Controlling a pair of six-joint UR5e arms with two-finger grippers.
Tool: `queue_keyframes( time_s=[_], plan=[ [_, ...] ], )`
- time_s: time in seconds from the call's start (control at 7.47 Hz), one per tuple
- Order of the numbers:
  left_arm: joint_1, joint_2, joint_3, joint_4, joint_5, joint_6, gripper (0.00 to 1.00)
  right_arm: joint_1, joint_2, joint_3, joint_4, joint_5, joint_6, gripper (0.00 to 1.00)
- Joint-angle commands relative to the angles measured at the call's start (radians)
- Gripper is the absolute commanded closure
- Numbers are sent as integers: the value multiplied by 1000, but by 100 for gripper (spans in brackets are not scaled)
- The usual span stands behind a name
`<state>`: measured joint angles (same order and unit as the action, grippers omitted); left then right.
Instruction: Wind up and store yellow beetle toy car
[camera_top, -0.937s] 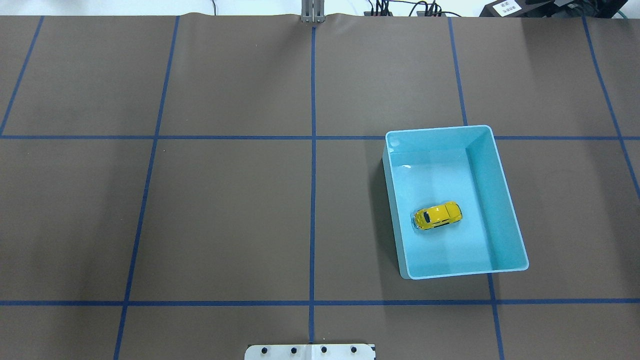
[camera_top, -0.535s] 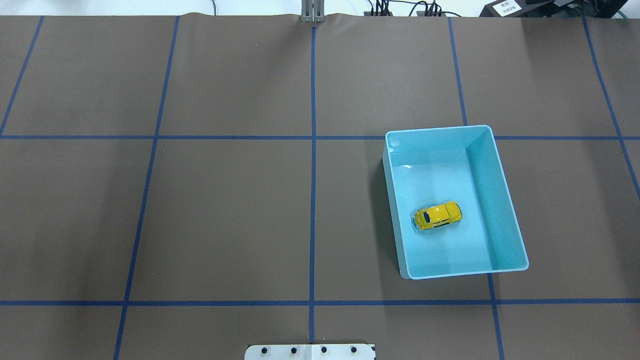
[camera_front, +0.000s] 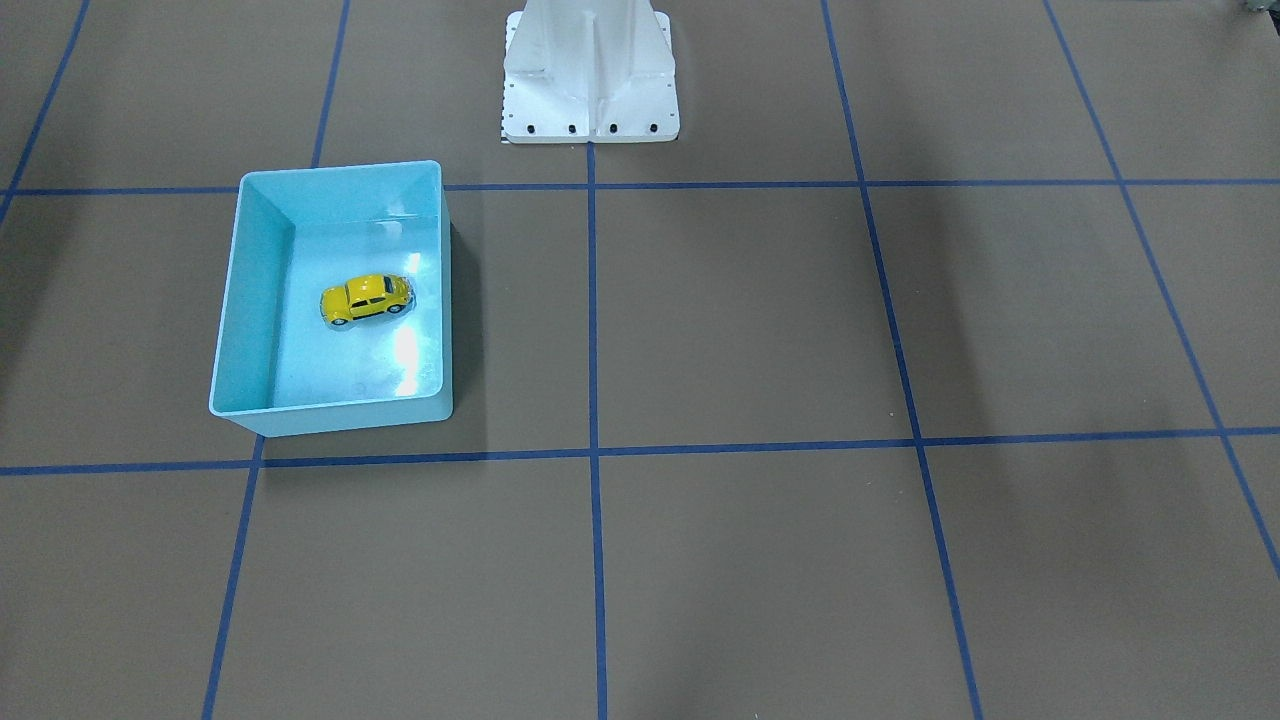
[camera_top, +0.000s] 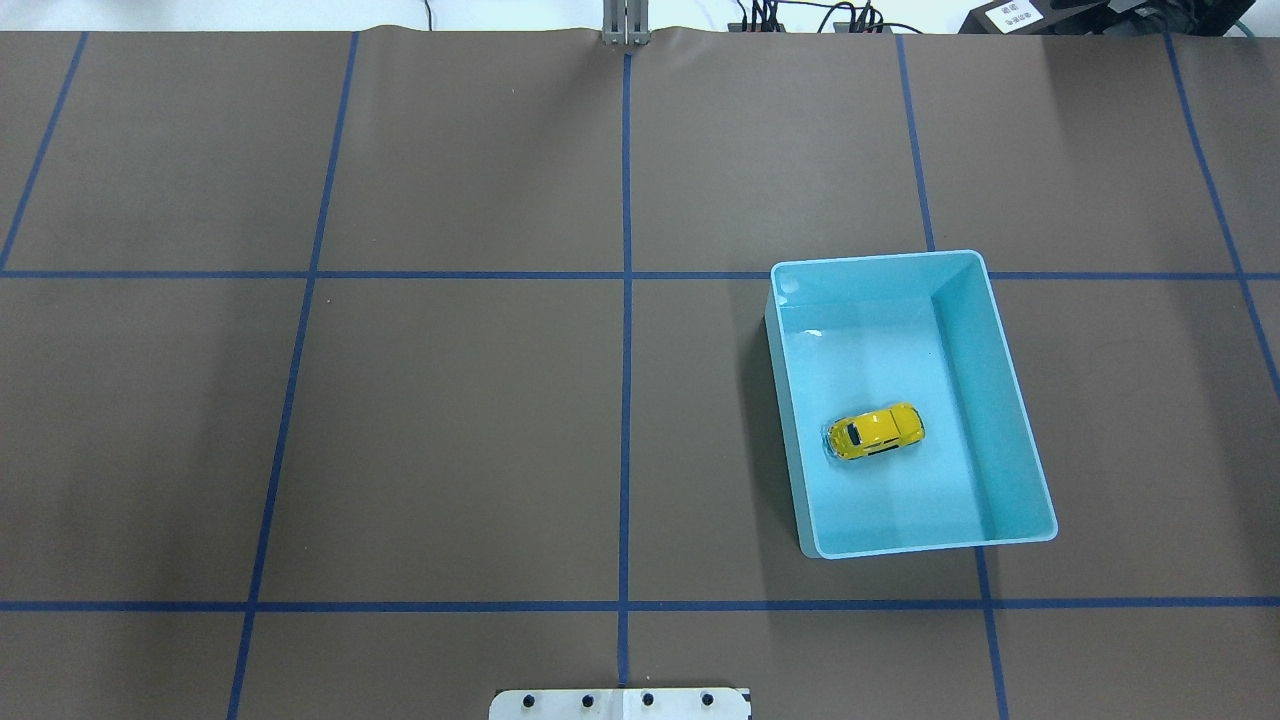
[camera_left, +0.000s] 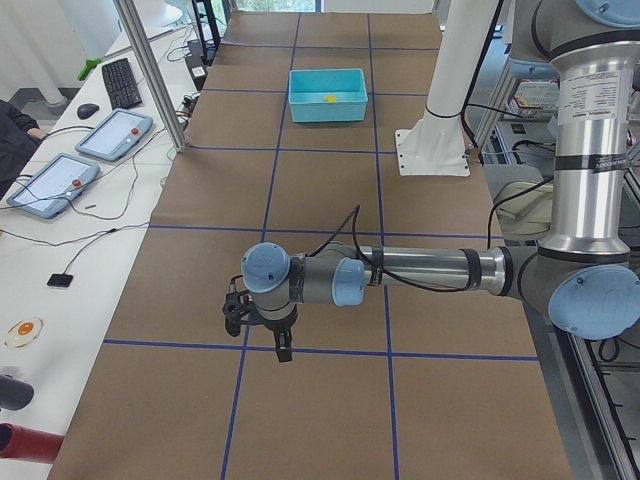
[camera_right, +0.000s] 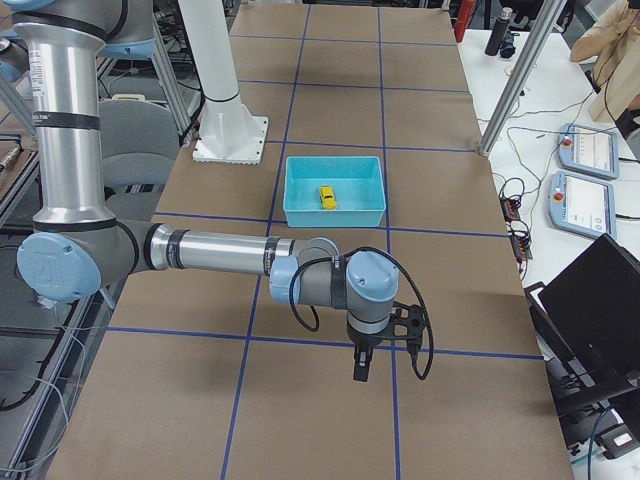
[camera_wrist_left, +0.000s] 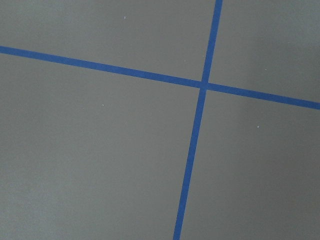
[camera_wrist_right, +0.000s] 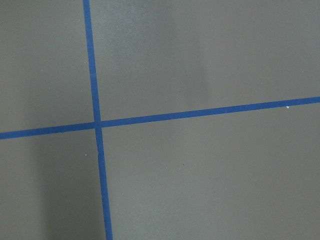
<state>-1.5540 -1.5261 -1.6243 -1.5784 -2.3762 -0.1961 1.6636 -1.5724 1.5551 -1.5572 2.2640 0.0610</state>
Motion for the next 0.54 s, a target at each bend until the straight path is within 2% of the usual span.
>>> queue_keyframes(
  time_s=[0.0,0.4],
  plan=[
    [-1,1,3,0,2,1,0,-1,-1,5,8,0,2,0],
    [-1,1,4,0,3,3,0,-1,-3,-3,28,3,0,0]
  ],
)
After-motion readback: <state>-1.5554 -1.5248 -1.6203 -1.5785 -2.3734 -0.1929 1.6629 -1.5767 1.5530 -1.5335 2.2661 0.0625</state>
